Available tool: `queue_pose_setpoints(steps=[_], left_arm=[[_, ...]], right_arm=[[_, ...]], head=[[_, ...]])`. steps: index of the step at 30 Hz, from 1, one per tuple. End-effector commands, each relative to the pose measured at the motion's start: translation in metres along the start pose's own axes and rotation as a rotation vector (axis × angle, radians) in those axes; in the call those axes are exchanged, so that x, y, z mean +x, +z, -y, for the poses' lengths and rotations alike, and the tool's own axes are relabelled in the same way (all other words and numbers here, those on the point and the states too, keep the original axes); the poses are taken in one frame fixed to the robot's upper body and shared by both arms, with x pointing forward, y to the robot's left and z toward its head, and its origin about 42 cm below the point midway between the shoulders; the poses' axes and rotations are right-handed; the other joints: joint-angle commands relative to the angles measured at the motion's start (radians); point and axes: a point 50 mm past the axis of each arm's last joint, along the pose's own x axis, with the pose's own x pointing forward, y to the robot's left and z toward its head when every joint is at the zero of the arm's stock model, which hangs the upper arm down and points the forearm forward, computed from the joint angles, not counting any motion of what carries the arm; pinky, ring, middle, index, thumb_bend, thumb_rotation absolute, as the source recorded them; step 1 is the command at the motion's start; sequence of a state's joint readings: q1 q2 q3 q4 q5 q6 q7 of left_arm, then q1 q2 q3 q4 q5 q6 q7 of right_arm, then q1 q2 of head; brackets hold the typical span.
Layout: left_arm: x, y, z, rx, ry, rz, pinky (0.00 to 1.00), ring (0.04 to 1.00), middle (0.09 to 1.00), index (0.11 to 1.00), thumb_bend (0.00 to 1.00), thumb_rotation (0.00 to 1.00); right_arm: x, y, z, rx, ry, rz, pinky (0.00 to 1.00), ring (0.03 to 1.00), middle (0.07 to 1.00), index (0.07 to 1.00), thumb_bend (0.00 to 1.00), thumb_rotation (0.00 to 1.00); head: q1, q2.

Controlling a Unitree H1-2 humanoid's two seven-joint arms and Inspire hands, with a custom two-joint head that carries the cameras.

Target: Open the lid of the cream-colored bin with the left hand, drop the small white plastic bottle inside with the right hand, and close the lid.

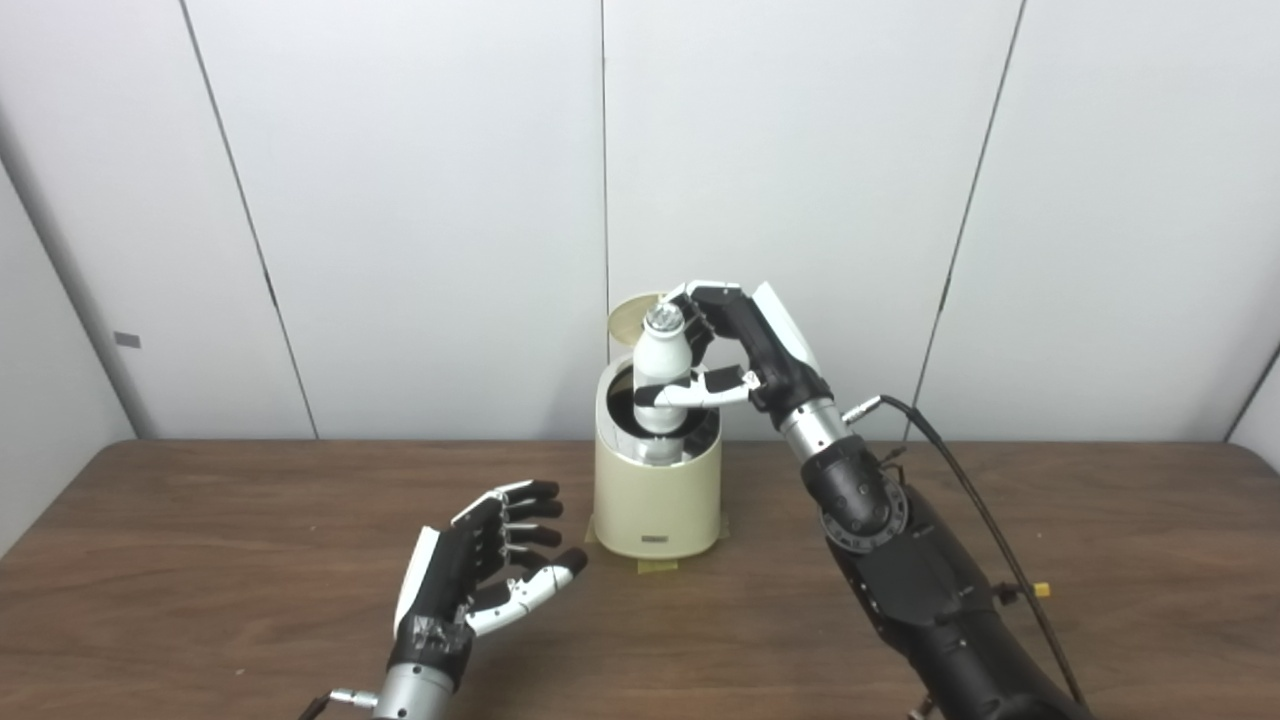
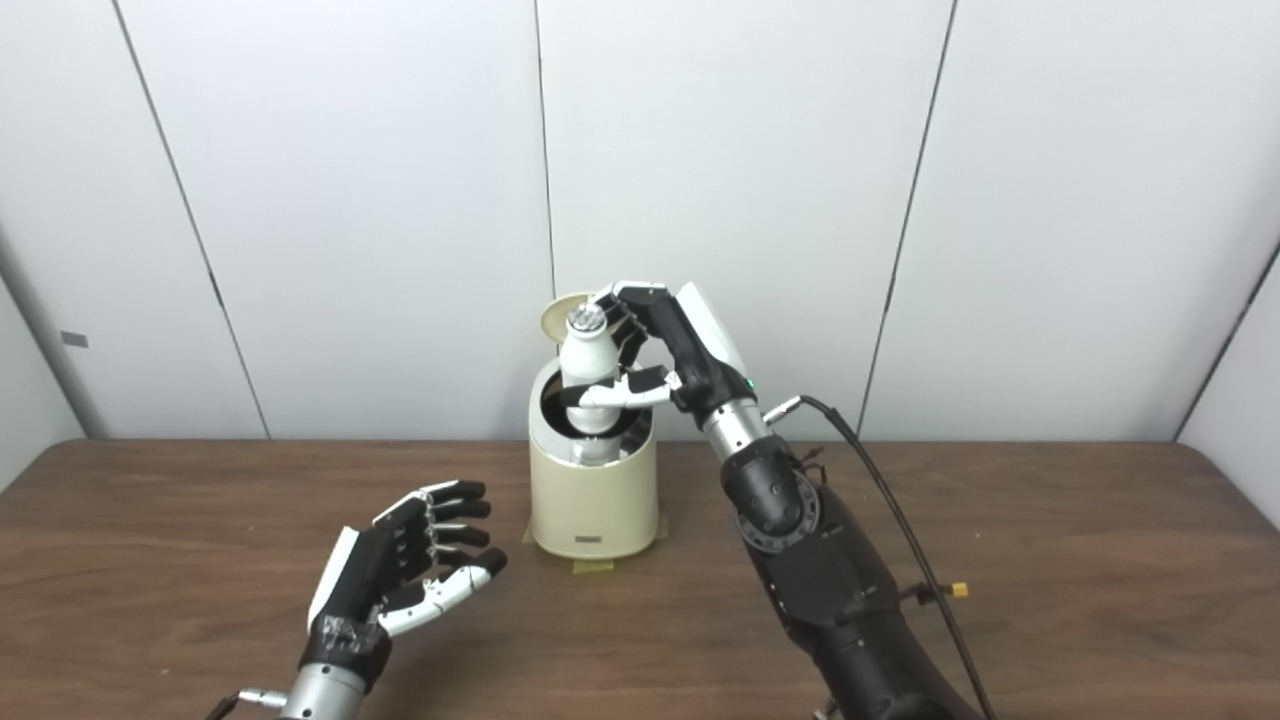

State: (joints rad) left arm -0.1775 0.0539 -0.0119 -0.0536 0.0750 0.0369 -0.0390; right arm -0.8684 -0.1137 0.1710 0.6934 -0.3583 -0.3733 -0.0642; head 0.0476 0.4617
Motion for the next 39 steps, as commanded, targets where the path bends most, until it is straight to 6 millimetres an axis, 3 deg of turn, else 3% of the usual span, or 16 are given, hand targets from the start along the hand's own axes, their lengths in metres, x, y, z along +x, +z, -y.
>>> queue_pose_setpoints(steps=[1,2,6,18,23,30,34,39], left_arm=[[0.009,0.02,0.0,0.004,0.001,0.077,0.55,0.634,0.713,0.736,0.69,0.12],[0.009,0.02,0.0,0.005,0.001,0.077,0.55,0.633,0.712,0.735,0.69,0.12],[0.008,0.02,-0.001,0.006,0.0,0.076,0.56,0.634,0.712,0.736,0.68,0.12],[0.009,0.02,-0.003,0.012,-0.005,0.079,0.54,0.619,0.706,0.733,0.69,0.11],[0.009,0.02,-0.002,0.014,-0.008,0.079,0.54,0.623,0.71,0.734,0.68,0.11],[0.009,0.019,-0.004,0.012,-0.006,0.081,0.54,0.62,0.707,0.732,0.69,0.11],[0.009,0.019,-0.006,0.02,-0.003,0.083,0.54,0.619,0.708,0.73,0.69,0.12],[0.008,0.02,-0.008,0.019,-0.002,0.081,0.53,0.617,0.703,0.726,0.68,0.11]], right_arm=[[0.024,0.027,0.025,-0.057,-0.002,0.095,0.39,0.508,0.632,0.593,0.67,0.0],[0.022,0.026,0.025,-0.061,0.013,0.091,0.42,0.564,0.699,0.652,0.77,0.0],[0.019,0.027,0.026,-0.072,0.041,0.089,0.46,0.618,0.769,0.71,0.82,0.0],[0.013,0.027,0.029,-0.056,0.055,0.095,0.48,0.633,0.772,0.71,0.83,0.0],[0.003,0.032,0.035,-0.013,-0.002,0.163,0.41,0.529,0.695,0.665,0.83,0.0],[-0.028,0.033,0.058,0.112,-0.141,0.251,0.29,0.379,0.587,0.594,0.81,0.0],[-0.054,0.015,0.071,0.205,-0.238,0.213,0.27,0.369,0.55,0.583,0.8,0.01],[-0.096,-0.011,0.077,0.303,-0.32,0.14,0.3,0.391,0.586,0.617,0.79,0.0]], head=[[0.003,0.003],[0.002,0.004],[0.0,0.006],[-0.004,0.006],[-0.004,0.006],[0.0,0.004],[0.0,0.004],[-0.001,0.006]])
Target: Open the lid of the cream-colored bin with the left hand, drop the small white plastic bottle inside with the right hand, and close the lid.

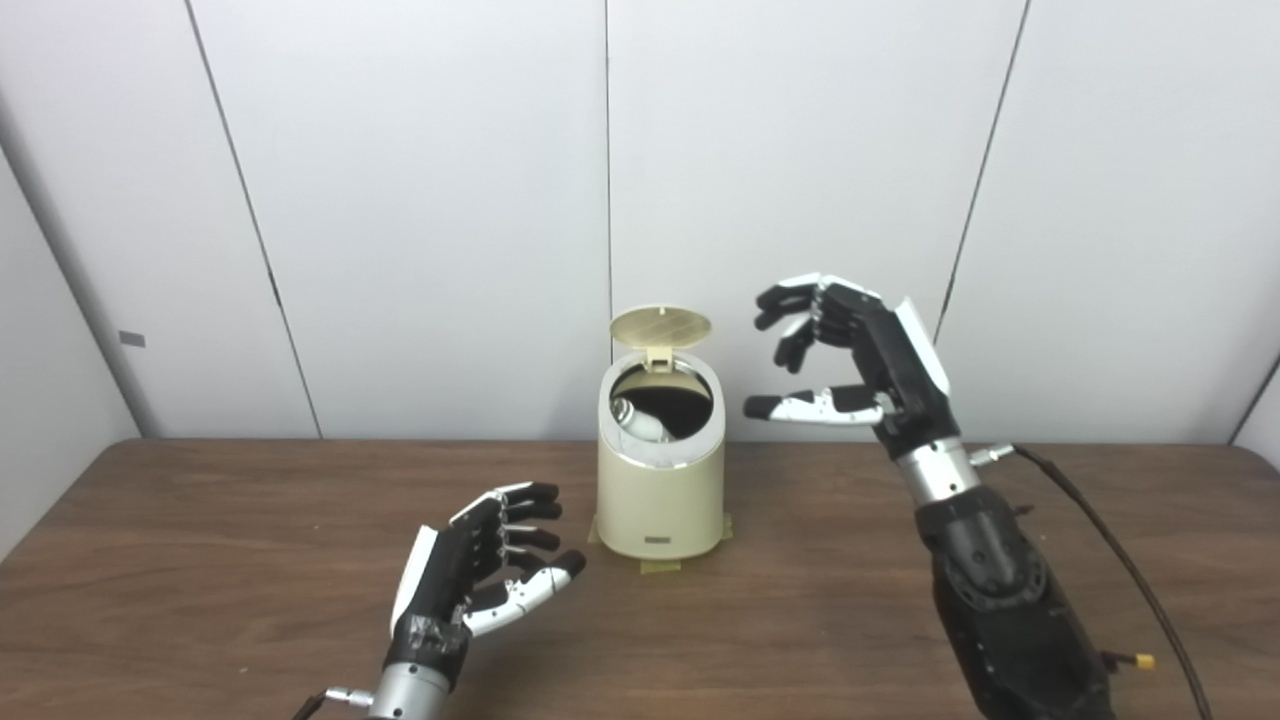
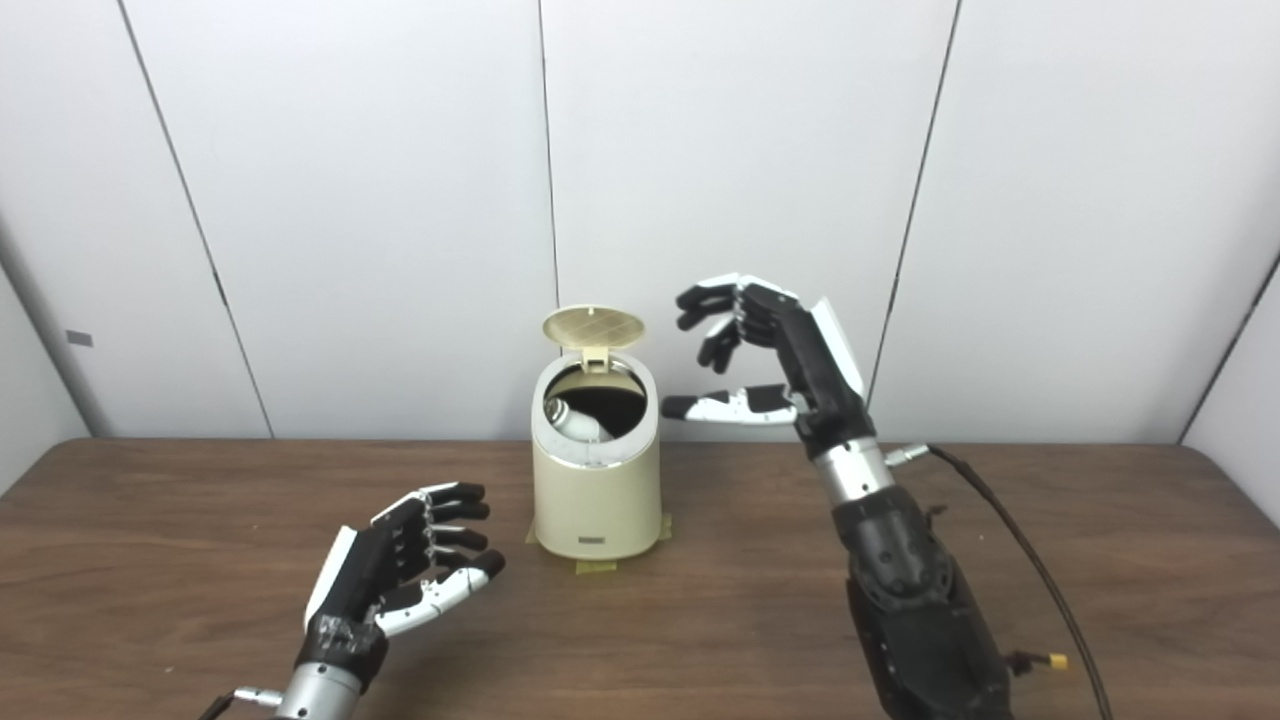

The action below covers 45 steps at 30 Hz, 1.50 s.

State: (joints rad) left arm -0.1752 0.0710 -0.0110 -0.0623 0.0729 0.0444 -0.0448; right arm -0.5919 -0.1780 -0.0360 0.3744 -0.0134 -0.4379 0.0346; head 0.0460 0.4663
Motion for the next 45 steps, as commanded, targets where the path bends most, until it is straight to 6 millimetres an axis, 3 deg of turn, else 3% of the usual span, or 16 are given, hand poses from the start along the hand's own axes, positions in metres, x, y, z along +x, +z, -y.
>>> queue_pose_setpoints(steps=[1,4,7,13,17,22,26,31,45], left_arm=[[0.009,0.019,-0.003,0.003,0.002,0.082,0.53,0.619,0.703,0.727,0.68,0.11],[0.009,0.018,-0.004,0.006,0.002,0.08,0.53,0.62,0.704,0.726,0.69,0.11],[0.008,0.018,-0.005,0.007,0.004,0.079,0.54,0.621,0.704,0.726,0.69,0.11],[0.006,0.018,-0.008,0.007,0.025,0.088,0.57,0.655,0.716,0.738,0.7,0.12],[0.006,0.017,-0.01,-0.003,0.046,0.1,0.62,0.718,0.762,0.763,0.72,0.15],[0.013,0.021,-0.013,0.019,0.055,0.128,0.73,0.845,0.858,0.869,0.78,0.28],[0.03,0.035,-0.016,0.053,0.042,0.17,0.8,0.899,0.915,0.925,0.85,0.35],[0.063,0.064,-0.017,0.111,0.007,0.223,0.84,0.936,0.952,0.965,0.89,0.35],[0.16,0.133,-0.002,0.301,-0.085,0.322,0.8,0.942,0.96,0.961,0.91,0.32]], right_arm=[[0.0,0.012,0.015,0.019,-0.033,0.059,0.33,0.402,0.598,0.633,0.77,0.02],[-0.028,-0.002,0.022,0.038,-0.049,-0.046,0.41,0.469,0.662,0.703,0.75,0.11],[-0.053,-0.012,0.023,0.08,-0.08,-0.154,0.43,0.545,0.753,0.775,0.71,0.14],[-0.087,-0.026,0.019,0.162,-0.112,-0.282,0.58,0.705,0.834,0.842,0.79,0.27],[-0.102,-0.038,0.016,0.172,-0.121,-0.306,0.6,0.705,0.828,0.837,0.77,0.23],[-0.109,-0.04,0.011,0.199,-0.127,-0.314,0.54,0.696,0.816,0.818,0.83,0.29],[-0.114,-0.043,0.01,0.219,-0.125,-0.312,0.53,0.687,0.812,0.806,0.84,0.31],[-0.117,-0.043,0.009,0.218,-0.132,-0.302,0.52,0.682,0.809,0.799,0.84,0.29],[-0.118,-0.039,0.003,0.223,-0.129,-0.304,0.53,0.69,0.794,0.788,0.84,0.3]], head=[[0.0,0.002],[0.002,0.004],[0.004,0.004],[0.008,0.007],[0.009,0.008],[0.01,0.008],[0.016,0.004],[0.013,0.0],[-0.004,-0.012]])
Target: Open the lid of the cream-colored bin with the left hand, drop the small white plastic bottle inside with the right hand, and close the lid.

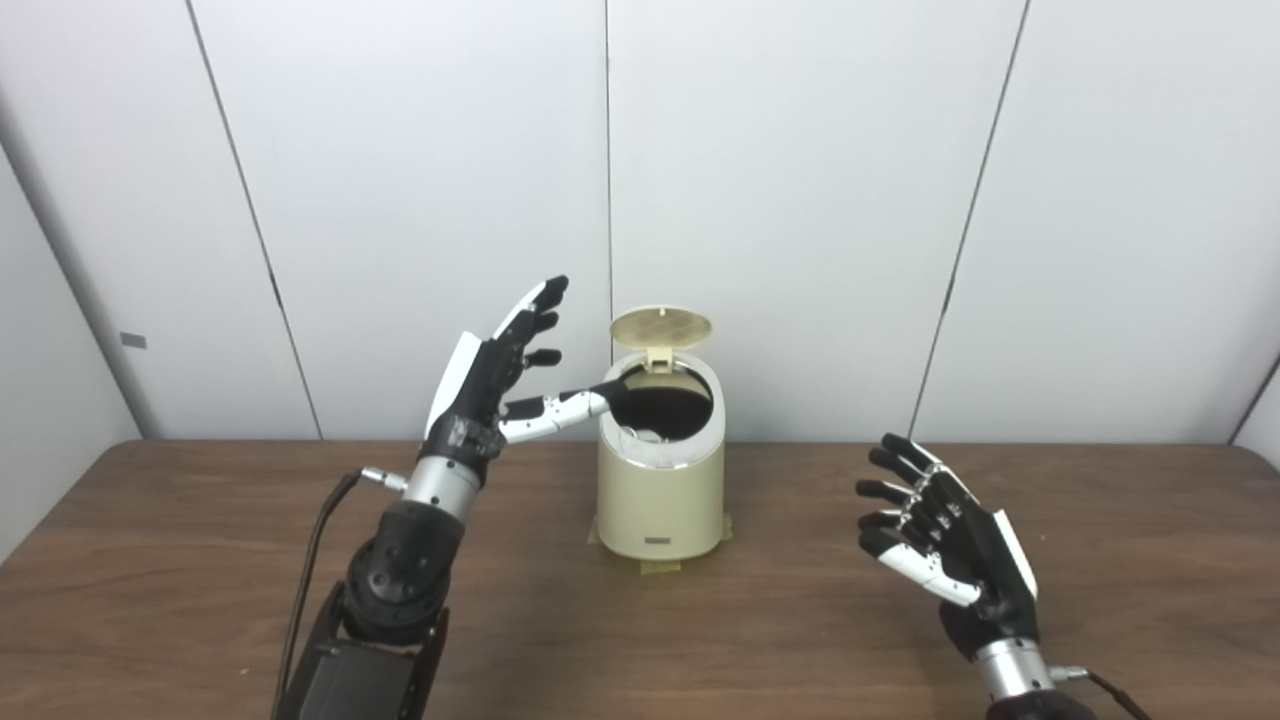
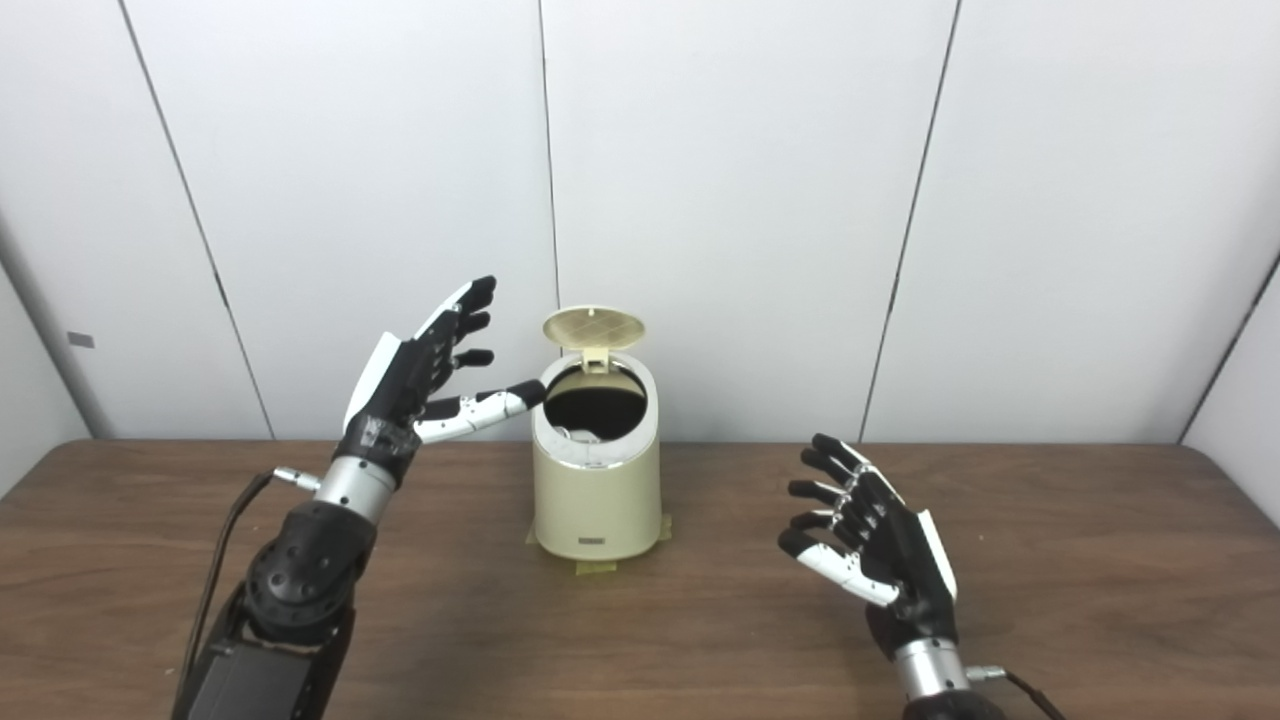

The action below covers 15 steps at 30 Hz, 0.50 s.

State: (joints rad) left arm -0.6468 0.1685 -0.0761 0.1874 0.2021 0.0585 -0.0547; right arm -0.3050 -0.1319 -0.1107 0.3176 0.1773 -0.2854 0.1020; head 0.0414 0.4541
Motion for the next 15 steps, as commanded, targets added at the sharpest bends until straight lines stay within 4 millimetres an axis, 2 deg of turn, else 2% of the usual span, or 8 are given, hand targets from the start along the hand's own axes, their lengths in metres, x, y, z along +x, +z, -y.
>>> queue_pose_setpoints(steps=[1,5,8,11,15], left_arm=[[0.032,0.037,-0.011,0.052,0.004,0.114,0.81,0.949,0.967,0.96,0.92,0.31],[0.052,0.044,-0.009,0.126,-0.05,0.106,0.86,0.987,0.998,0.975,0.92,0.3],[0.063,0.049,-0.007,0.23,-0.08,0.097,0.91,0.999,1.0,0.989,0.91,0.35],[0.071,0.05,-0.006,0.273,-0.101,0.085,0.95,1.0,0.996,0.964,0.93,0.39],[0.076,0.047,-0.002,0.331,-0.13,0.084,0.9,0.993,0.971,0.931,0.95,0.4]], right_arm=[[0.005,0.011,-0.007,0.011,-0.001,0.054,0.52,0.691,0.793,0.787,0.84,0.3],[0.004,0.01,-0.007,0.026,-0.009,0.045,0.52,0.692,0.796,0.787,0.85,0.29],[0.005,0.011,-0.009,0.027,-0.009,0.048,0.53,0.689,0.792,0.779,0.85,0.28],[0.005,0.013,-0.011,0.014,-0.01,0.054,0.52,0.683,0.789,0.777,0.85,0.29],[0.004,0.015,-0.015,0.009,-0.011,0.058,0.5,0.663,0.786,0.772,0.84,0.29]], head=[[0.0,0.0],[-0.005,-0.002],[-0.01,-0.003],[-0.013,-0.008],[-0.02,-0.009]])
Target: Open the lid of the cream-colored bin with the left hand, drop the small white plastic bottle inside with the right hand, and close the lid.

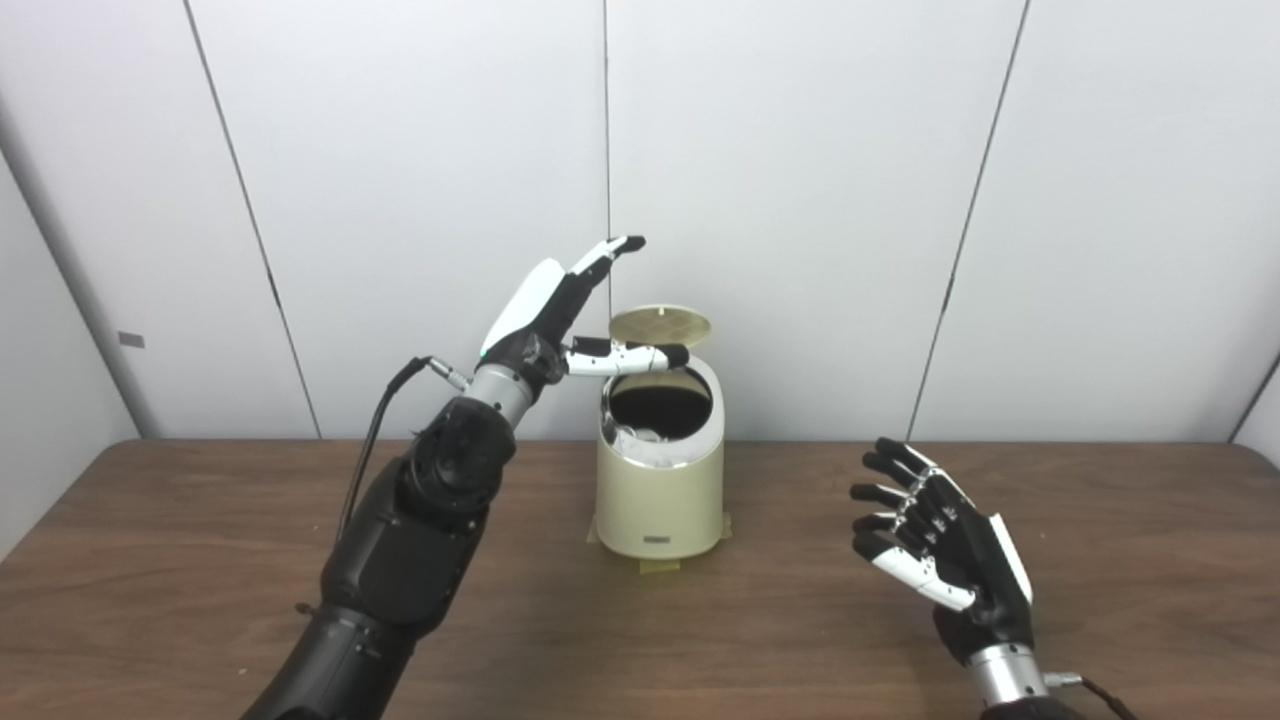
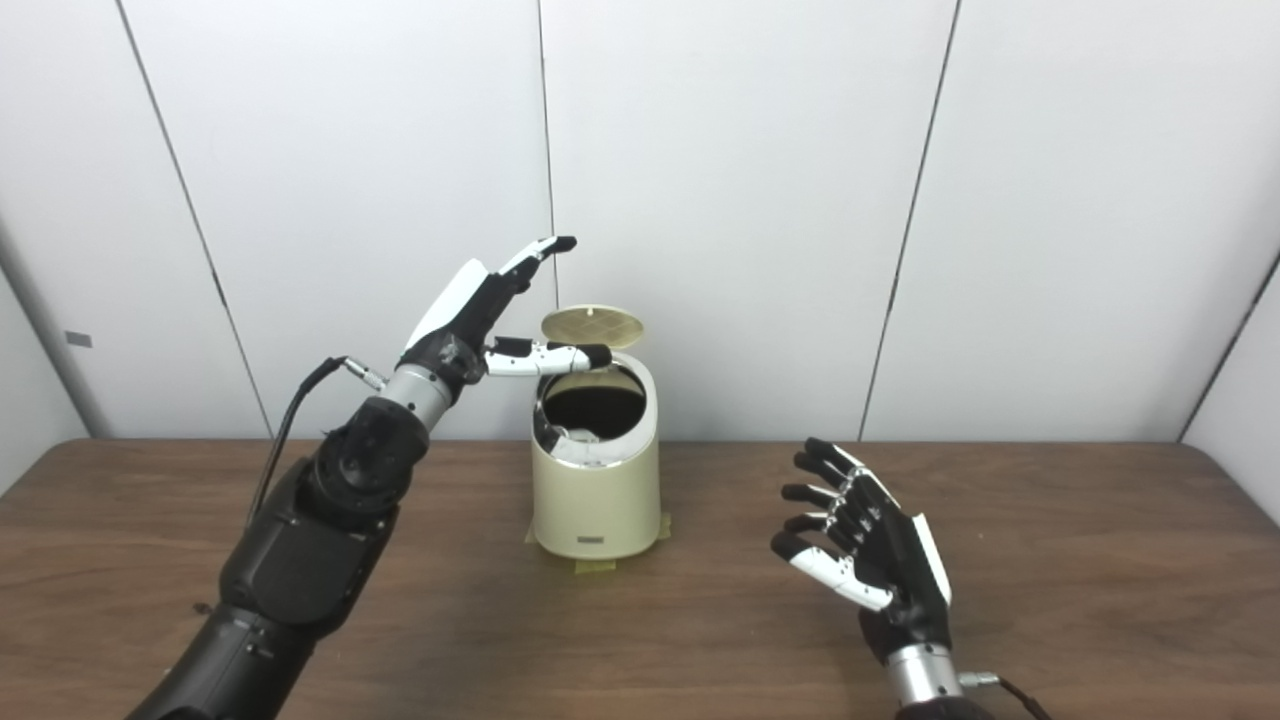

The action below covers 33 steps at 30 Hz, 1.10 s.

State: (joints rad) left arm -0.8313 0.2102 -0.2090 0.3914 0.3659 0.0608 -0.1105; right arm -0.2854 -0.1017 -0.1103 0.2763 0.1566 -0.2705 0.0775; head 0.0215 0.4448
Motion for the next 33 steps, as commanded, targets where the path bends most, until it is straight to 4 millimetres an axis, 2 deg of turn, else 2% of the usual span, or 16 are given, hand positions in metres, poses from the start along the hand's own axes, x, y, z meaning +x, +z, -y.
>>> queue_pose_setpoints(steps=[1,3,8,14,26,33], left_arm=[[0.018,0.028,-0.024,0.078,0.038,0.095,0.89,0.988,0.962,0.924,0.95,0.4],[0.019,0.028,-0.022,0.107,0.014,0.095,0.89,0.987,0.944,0.908,0.95,0.39],[0.02,0.031,-0.02,0.165,-0.046,0.096,0.98,1.0,0.911,0.862,0.97,0.39],[0.013,0.037,-0.024,0.217,-0.092,0.113,1.0,1.0,0.881,0.801,0.99,0.39],[-0.003,0.049,-0.036,0.269,-0.136,0.147,1.0,1.0,0.872,0.788,1.0,0.4],[-0.018,0.043,-0.038,0.273,-0.17,0.153,1.0,1.0,0.864,0.795,1.0,0.39]], right_arm=[[0.01,0.013,-0.005,-0.001,0.007,0.055,0.5,0.663,0.787,0.772,0.84,0.3],[0.009,0.015,-0.007,0.001,0.009,0.057,0.5,0.659,0.783,0.769,0.84,0.3],[0.008,0.015,-0.01,0.012,-0.001,0.044,0.51,0.659,0.786,0.768,0.84,0.29],[0.008,0.017,-0.013,0.002,-0.001,0.05,0.52,0.642,0.774,0.769,0.85,0.3],[0.01,0.014,-0.015,-0.037,0.007,0.052,0.51,0.644,0.785,0.776,0.81,0.3],[0.011,0.017,-0.018,-0.028,0.009,0.053,0.51,0.645,0.775,0.772,0.83,0.32]], head=[[-0.001,0.001],[-0.002,0.0],[-0.006,0.001],[-0.008,0.002],[-0.014,0.007],[-0.021,0.015]])
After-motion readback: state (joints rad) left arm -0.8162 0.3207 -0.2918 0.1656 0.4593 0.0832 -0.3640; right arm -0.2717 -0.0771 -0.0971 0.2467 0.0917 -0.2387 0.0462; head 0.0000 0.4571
